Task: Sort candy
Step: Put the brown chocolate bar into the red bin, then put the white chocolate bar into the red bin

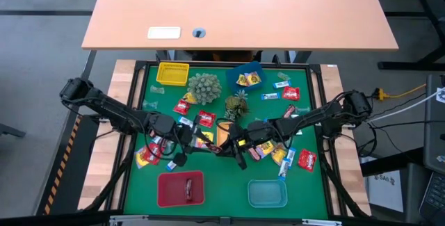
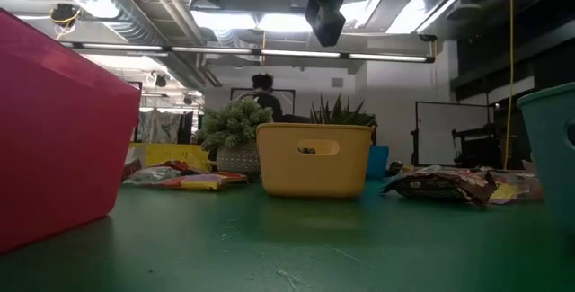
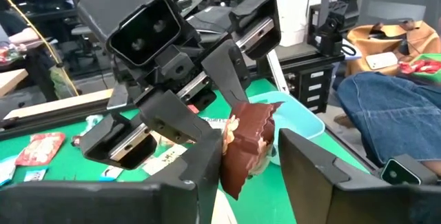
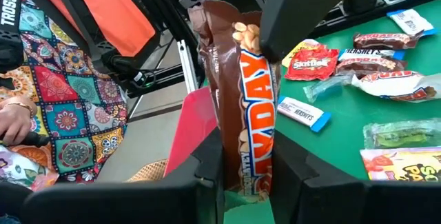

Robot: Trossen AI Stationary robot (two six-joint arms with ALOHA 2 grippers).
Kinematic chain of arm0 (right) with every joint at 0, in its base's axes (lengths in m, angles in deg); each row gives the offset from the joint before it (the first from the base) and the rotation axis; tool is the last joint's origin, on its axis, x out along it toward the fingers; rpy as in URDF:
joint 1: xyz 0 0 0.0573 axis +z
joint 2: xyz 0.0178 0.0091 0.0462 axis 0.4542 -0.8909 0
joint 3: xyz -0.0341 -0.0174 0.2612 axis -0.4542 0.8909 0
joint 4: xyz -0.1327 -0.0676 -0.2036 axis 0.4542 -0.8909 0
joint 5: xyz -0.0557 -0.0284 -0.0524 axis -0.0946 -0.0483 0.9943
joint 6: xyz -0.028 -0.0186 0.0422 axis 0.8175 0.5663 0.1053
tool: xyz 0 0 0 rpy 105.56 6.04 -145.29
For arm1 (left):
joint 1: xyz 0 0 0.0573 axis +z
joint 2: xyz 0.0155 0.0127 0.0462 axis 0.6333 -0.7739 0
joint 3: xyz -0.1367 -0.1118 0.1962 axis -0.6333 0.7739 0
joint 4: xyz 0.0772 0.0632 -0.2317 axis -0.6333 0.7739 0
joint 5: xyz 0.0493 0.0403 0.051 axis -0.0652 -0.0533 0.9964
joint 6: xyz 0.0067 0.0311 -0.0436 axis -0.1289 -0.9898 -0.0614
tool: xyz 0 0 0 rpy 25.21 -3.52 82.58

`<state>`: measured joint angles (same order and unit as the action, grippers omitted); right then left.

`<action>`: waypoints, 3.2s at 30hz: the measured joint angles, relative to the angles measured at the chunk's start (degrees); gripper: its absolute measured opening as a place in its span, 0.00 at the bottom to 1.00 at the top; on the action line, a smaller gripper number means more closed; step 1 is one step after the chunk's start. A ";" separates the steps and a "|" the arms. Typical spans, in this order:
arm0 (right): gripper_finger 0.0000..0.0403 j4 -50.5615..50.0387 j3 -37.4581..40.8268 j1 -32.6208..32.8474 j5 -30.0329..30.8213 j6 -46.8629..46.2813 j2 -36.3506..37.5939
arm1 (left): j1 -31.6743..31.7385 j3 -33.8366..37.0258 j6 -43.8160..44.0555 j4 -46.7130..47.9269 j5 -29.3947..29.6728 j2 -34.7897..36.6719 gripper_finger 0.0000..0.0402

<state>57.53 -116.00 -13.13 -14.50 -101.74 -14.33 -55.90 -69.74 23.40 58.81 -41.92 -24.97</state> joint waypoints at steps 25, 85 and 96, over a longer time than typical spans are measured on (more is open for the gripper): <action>0.48 -0.07 -0.02 -0.48 -3.07 1.50 2.00 | -0.09 0.00 6.96 0.63 -4.30 0.00 0.13; 0.50 -82.76 22.21 -19.53 18.21 -32.58 27.61 | -16.00 -0.02 59.47 28.17 5.13 0.00 0.43; 0.50 -78.42 27.31 -19.51 15.47 -36.29 27.50 | -16.00 -0.02 57.09 28.15 5.30 0.00 0.43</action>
<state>-20.88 -88.68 -32.64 0.97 -138.04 13.17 -71.90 -69.76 80.49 86.96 -36.62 -24.97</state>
